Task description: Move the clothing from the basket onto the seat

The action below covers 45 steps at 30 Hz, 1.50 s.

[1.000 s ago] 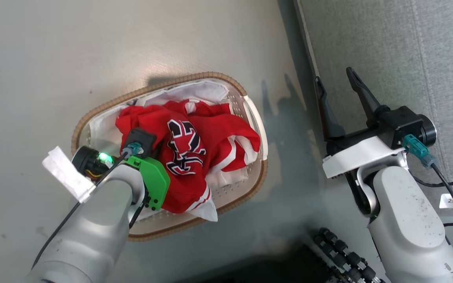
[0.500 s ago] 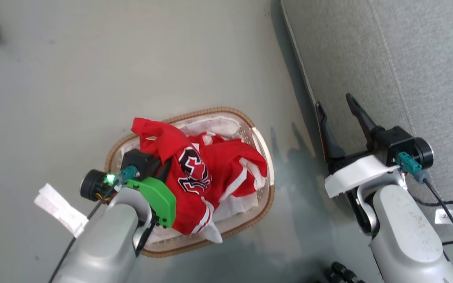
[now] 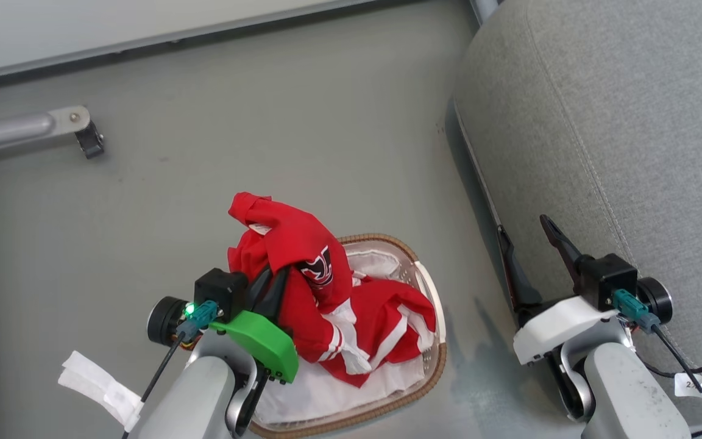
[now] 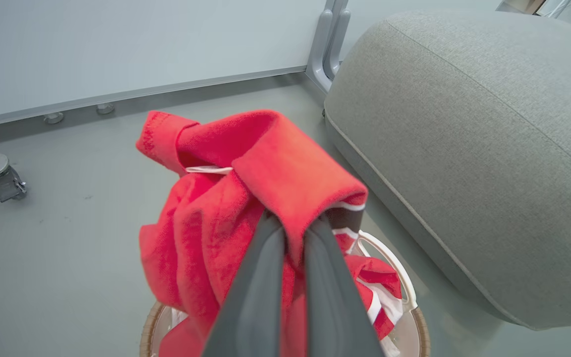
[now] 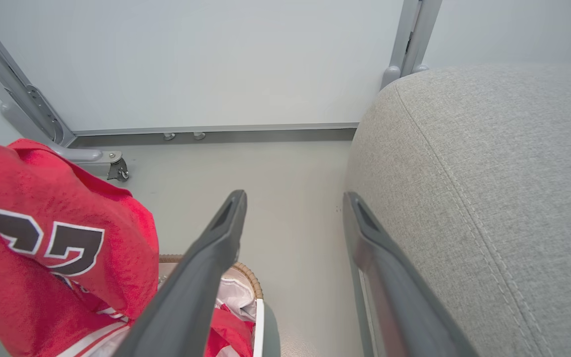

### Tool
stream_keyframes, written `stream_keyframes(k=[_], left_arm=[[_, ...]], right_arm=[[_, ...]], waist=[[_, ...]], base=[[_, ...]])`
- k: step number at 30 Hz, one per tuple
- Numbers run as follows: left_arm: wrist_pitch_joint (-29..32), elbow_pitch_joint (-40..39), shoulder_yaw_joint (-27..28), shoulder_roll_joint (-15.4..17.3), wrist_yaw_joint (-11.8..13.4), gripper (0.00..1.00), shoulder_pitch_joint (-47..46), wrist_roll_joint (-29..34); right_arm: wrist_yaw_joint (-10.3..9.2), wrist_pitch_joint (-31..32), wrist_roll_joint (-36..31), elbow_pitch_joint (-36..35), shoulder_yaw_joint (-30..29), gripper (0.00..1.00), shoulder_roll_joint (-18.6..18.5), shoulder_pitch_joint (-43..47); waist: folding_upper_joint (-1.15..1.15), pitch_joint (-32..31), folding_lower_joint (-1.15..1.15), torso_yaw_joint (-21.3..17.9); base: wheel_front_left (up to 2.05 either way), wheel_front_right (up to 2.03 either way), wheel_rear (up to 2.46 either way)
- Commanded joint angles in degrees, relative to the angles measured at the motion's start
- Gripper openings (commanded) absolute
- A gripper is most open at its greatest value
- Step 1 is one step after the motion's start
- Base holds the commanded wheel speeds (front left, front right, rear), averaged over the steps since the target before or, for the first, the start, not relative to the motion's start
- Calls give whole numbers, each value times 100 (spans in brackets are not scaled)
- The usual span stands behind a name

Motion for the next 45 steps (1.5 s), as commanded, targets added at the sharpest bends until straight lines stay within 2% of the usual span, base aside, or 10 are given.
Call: stream_keyframes(k=[1, 7, 16, 20, 24, 25, 33, 40, 44, 45], left_arm=[[-5, -168, 79, -31, -15, 0, 111, 80], [-5, -754, 334, -53, -15, 0, 263, 201], [-5, -1467, 545, -89, -16, 0, -55, 262], [-5, -1568, 549, -128, -16, 0, -181, 275], [-4, -1640, 463, -168, -16, 0, -235, 315], [-5, -1665, 397, -197, -16, 0, -254, 335], [-5, -1633, -39, -285, -16, 0, -277, 260], [-5, -1626, -427, -321, -16, 0, -282, 126], [-5, -1683, -642, -329, -16, 0, -245, 0], [-5, -1705, -690, -330, -16, 0, -240, -48]], right_arm=[[-4, -27, 18, 26, -14, 100, -41, 157], [-4, -27, -9, 115, 50, 100, -54, 412], [-4, -27, 107, 141, 346, 100, -25, 628], [-4, -27, 281, 27, 951, 100, -11, 645], [-4, -27, 455, -104, 1715, 100, -82, 393], [-4, -27, 530, -100, 2072, 100, -89, 241], [-5, -27, 814, -12, 3047, 100, 0, -577], [-5, -26, 735, 535, 3082, 100, 58, -958], [-5, -27, 903, 857, 3127, 100, 65, -1032], [-5, -27, 971, 926, 3171, 40, 62, -1055]], waist=[[35, -607, 0, 266], [35, -996, 0, 324], [35, -1375, 0, 377], [35, -1544, 0, 404], [35, -1588, 0, 470], [35, -1600, 0, 526], [35, -1702, 0, 838], [35, -1782, 0, 1070], [35, -1825, 0, 1162], [35, -1833, 0, 1177]], base=[[0, 0, 0], [0, 0, 0], [0, 0, 0], [0, 0, 0], [0, 0, 0], [0, 0, 0], [0, 0, 0], [0, 0, 0], [0, 0, 0], [0, 0, 0]])
